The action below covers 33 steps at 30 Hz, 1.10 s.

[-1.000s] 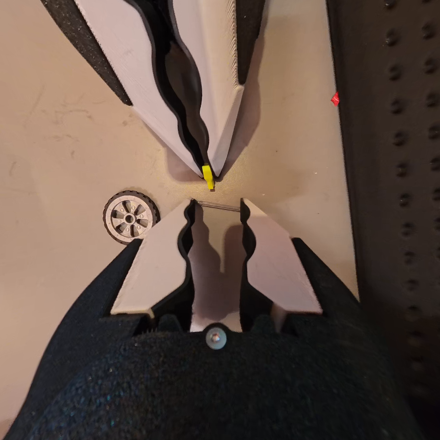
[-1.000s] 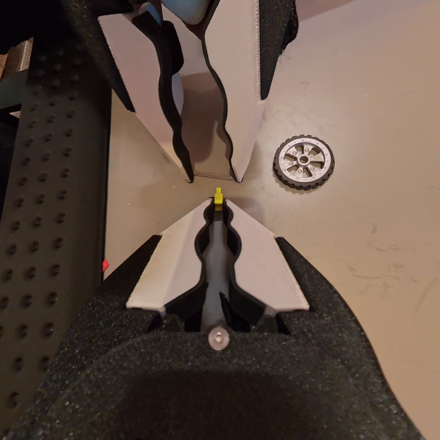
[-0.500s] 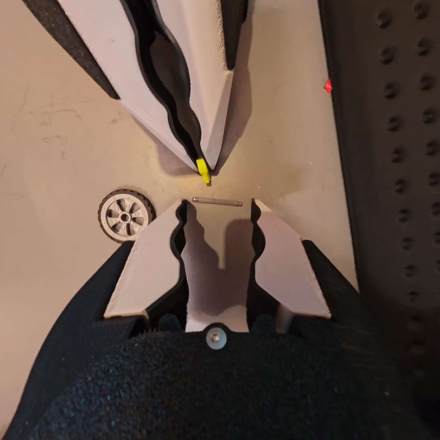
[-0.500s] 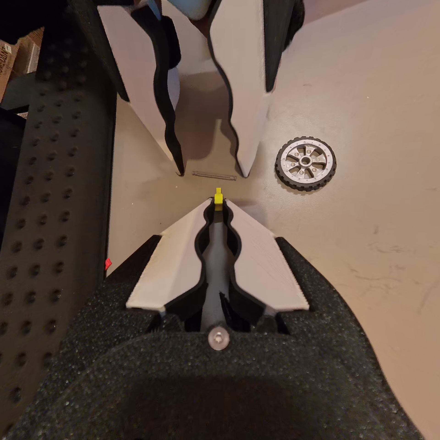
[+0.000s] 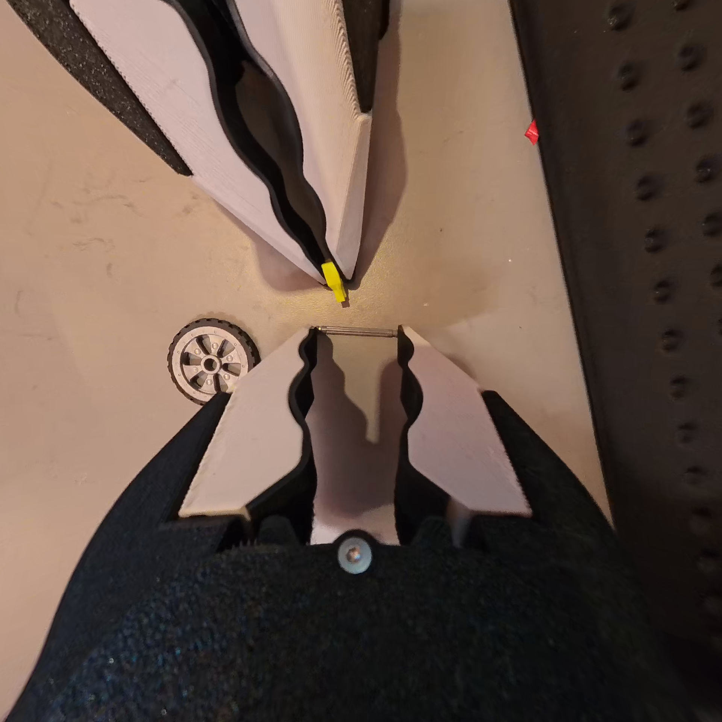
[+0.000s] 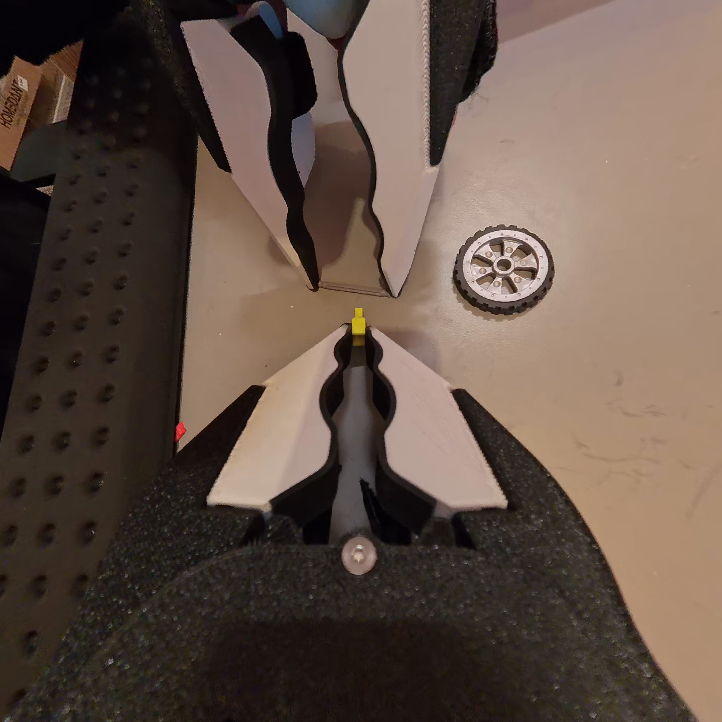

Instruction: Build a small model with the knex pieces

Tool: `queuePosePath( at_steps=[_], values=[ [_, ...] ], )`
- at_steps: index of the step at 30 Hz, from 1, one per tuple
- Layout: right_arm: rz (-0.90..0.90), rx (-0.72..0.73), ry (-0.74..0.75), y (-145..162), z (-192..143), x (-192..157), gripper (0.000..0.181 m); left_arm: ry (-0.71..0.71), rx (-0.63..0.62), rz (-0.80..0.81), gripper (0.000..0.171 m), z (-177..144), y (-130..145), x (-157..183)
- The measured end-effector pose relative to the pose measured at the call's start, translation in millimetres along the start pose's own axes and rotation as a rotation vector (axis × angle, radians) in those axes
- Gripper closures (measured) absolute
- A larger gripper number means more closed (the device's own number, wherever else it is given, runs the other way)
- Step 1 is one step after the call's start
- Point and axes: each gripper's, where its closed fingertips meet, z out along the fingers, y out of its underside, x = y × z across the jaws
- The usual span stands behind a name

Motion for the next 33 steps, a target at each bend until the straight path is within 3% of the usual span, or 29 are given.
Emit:
queuePosePath(
  at_steps=[9, 20, 33],
  values=[
    [-0.009, 0.012, 0.03, -2.6, 0.0, 2.9, 0.175, -0.068, 0.032, -0.054, 0.133, -0.8, -0.2, -0.5],
    [-0.065, 0.011, 0.094, -10.4, 8.7, 5.3, 0.175, -0.255, 0.206, -0.153, 0.133, -2.6, -3.0, -1.3],
    [-0.122, -0.025, 0.118, -11.9, 17.1, 6.3, 0.175, -0.261, 0.299, -0.263, 0.133, -1.9, -0.6, -0.3]
  ],
)
